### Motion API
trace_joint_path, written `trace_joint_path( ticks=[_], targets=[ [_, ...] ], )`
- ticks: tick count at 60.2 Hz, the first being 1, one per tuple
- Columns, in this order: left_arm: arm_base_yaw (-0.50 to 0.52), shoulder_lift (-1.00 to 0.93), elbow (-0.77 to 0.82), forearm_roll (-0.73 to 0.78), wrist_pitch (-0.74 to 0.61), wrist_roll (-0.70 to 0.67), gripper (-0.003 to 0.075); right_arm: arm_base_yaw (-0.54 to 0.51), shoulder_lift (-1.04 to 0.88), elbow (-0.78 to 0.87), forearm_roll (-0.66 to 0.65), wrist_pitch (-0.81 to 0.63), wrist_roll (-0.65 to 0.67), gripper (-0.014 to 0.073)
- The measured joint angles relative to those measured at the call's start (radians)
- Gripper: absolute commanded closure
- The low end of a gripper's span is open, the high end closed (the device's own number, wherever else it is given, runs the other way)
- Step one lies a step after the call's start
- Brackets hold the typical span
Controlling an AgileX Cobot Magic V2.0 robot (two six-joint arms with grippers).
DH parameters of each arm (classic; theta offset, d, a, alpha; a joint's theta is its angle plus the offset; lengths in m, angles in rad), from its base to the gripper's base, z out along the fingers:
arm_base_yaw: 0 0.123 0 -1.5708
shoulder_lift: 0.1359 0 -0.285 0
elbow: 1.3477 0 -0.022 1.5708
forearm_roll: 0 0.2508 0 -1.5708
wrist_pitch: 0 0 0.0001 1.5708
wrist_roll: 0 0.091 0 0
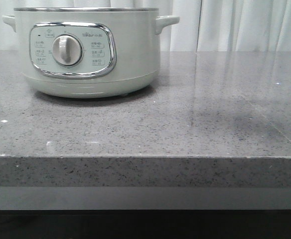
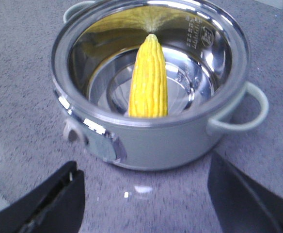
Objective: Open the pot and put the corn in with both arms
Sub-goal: 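Lower the corn into the pot and open the right gripper, then withdraw the right gripper and lower the lid onto the pot with the left gripper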
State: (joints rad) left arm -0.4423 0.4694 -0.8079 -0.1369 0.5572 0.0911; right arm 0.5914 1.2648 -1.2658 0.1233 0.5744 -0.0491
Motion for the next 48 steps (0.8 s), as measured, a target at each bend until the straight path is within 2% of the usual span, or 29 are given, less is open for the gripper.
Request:
trace_joint_path(
  ticks=[30, 48],
  targets=[
    [0.000, 0.000, 0.000, 0.000, 0.000, 0.000, 0.0479, 0.000, -0.479, 0.453, 0.029, -0.102, 0.000, 0.0044],
    [0.000, 0.000, 0.000, 0.000, 0.000, 0.000, 0.0479, 0.000, -0.627, 0.525, 0.037, -0.116, 0.000, 0.0044]
  ],
)
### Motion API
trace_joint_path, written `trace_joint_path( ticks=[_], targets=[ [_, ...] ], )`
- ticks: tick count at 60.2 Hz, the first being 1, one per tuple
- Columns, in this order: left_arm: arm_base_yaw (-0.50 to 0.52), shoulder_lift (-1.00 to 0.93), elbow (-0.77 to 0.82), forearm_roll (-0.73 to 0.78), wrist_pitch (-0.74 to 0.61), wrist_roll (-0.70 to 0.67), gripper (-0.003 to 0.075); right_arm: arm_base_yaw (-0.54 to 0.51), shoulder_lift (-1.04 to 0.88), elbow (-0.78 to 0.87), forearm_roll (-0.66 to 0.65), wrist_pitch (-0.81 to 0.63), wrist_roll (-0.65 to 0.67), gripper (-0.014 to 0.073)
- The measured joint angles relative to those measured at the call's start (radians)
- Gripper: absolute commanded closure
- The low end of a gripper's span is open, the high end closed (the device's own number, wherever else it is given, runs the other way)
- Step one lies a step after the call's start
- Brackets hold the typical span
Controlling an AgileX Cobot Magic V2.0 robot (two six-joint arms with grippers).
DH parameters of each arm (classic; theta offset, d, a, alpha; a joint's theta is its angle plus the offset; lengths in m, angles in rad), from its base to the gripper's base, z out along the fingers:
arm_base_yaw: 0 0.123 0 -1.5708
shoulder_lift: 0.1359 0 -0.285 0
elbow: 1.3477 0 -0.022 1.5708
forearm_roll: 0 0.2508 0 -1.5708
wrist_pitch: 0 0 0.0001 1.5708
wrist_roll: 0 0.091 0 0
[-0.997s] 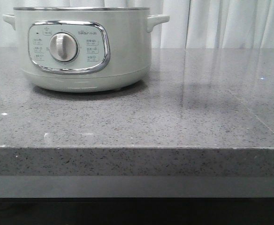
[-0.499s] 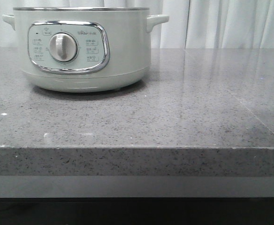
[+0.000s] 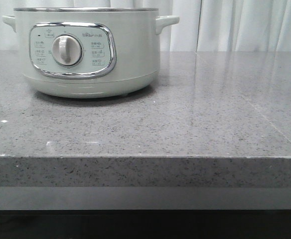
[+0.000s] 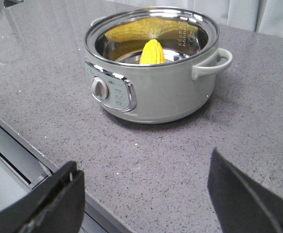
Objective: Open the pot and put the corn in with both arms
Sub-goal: 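Withdraw the right gripper and lower the lid onto the pot with the left gripper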
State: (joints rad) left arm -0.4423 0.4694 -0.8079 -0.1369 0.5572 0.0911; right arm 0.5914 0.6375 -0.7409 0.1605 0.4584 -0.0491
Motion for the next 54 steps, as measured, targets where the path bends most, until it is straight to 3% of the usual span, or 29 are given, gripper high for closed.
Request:
trace_joint_path(
  ticks=[54],
  targets=[
    [0.000, 0.002, 0.000, 0.000, -0.048, 0.000, 0.0479, 0.000, -0.002, 0.002, 0.000, -0.002, 0.000, 0.0044]
  ],
)
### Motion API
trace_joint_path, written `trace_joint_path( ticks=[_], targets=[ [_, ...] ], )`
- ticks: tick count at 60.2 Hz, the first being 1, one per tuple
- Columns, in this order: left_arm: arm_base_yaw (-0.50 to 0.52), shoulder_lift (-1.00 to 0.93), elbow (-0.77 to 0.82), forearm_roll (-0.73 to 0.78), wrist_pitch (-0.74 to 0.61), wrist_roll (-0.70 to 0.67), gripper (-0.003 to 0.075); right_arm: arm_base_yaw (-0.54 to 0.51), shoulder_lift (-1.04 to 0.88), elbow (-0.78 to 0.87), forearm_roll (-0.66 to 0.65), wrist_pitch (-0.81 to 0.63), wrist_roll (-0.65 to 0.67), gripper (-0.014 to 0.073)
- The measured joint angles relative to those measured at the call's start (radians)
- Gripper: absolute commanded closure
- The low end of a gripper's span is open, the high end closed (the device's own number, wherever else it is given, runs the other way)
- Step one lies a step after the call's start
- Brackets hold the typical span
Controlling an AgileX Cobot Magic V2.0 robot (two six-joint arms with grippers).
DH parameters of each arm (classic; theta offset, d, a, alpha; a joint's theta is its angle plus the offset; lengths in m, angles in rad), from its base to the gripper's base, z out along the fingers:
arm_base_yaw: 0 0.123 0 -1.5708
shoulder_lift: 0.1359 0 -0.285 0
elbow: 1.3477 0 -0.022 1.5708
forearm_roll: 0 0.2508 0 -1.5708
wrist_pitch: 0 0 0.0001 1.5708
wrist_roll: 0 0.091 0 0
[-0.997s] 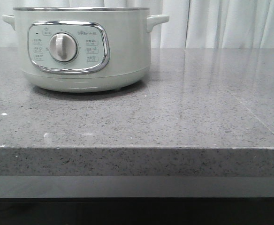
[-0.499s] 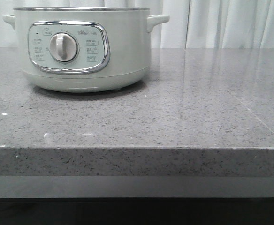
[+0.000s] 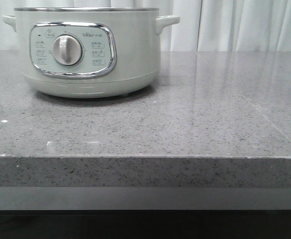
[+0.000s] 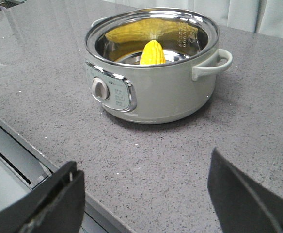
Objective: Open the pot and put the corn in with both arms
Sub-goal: 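Withdraw the right gripper and lower the lid onto the pot with the left gripper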
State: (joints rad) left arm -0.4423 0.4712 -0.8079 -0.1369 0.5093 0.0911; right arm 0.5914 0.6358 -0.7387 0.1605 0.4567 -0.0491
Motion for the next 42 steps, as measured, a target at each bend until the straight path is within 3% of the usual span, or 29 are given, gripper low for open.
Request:
trace_joint_path(
  ticks=[19, 42],
  targets=[
    [0.000, 0.187, -0.078, -0.002, -0.054, 0.000, 0.0479, 0.000, 0.000, 0.000, 0.000, 0.000, 0.000, 0.0044],
    [0.000, 0.639, -0.350, -0.002, -0.067, 0.000, 0.0479, 0.000, 0.000, 0.000, 0.000, 0.000, 0.000, 0.0044]
  ],
)
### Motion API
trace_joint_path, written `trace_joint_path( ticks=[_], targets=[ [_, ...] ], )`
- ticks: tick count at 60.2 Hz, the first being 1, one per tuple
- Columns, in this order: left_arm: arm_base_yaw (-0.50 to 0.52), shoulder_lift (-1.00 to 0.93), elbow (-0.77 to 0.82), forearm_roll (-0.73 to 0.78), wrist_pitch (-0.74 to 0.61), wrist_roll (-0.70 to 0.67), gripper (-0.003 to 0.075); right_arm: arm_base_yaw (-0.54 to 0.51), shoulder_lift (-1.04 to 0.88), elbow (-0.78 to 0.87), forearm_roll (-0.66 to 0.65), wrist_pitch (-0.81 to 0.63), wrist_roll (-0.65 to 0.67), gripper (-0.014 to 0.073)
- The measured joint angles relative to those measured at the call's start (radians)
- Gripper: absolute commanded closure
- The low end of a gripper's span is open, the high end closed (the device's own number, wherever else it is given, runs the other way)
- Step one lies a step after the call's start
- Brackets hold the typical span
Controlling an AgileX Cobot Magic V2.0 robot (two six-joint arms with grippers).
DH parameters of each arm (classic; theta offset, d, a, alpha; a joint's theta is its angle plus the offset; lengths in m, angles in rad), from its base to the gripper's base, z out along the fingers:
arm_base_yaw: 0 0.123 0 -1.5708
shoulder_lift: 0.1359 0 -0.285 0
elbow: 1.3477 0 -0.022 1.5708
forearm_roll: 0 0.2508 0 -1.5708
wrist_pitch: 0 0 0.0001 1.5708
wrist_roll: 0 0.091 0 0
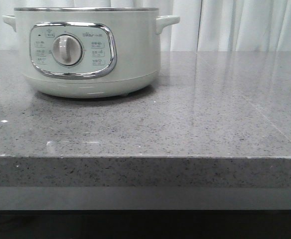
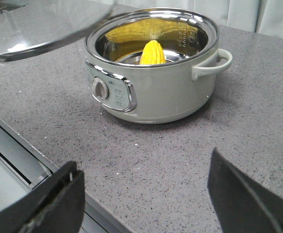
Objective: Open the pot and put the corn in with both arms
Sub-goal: 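Withdraw the right gripper and lower the lid onto the pot with the left gripper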
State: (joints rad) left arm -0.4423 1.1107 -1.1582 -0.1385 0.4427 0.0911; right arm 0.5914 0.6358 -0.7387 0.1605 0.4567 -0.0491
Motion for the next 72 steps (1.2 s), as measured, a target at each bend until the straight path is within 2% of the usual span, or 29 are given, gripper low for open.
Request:
trace_joint_path(
  ticks=[20, 37, 54, 72],
  targets=[
    [0.000, 0.329, -0.251, 0.012, -0.006, 0.000, 0.0479, 0.000, 0.000, 0.000, 0.000, 0.000, 0.000, 0.0044],
    [0.009, 0.503, -0.408, 0.015, -0.015, 0.000, 0.0479, 0.000, 0.000, 0.000, 0.000, 0.000, 0.000, 0.0044],
    [0.011, 0.585, -0.440, 0.017, -0.088, 0.000, 0.0479, 0.000, 0.000, 0.000, 0.000, 0.000, 0.000, 0.0044],
    [0.011, 0.630, -0.443, 0.015, -0.106, 0.000, 0.0479, 0.000, 0.000, 0.000, 0.000, 0.000, 0.000, 0.0044]
  ],
)
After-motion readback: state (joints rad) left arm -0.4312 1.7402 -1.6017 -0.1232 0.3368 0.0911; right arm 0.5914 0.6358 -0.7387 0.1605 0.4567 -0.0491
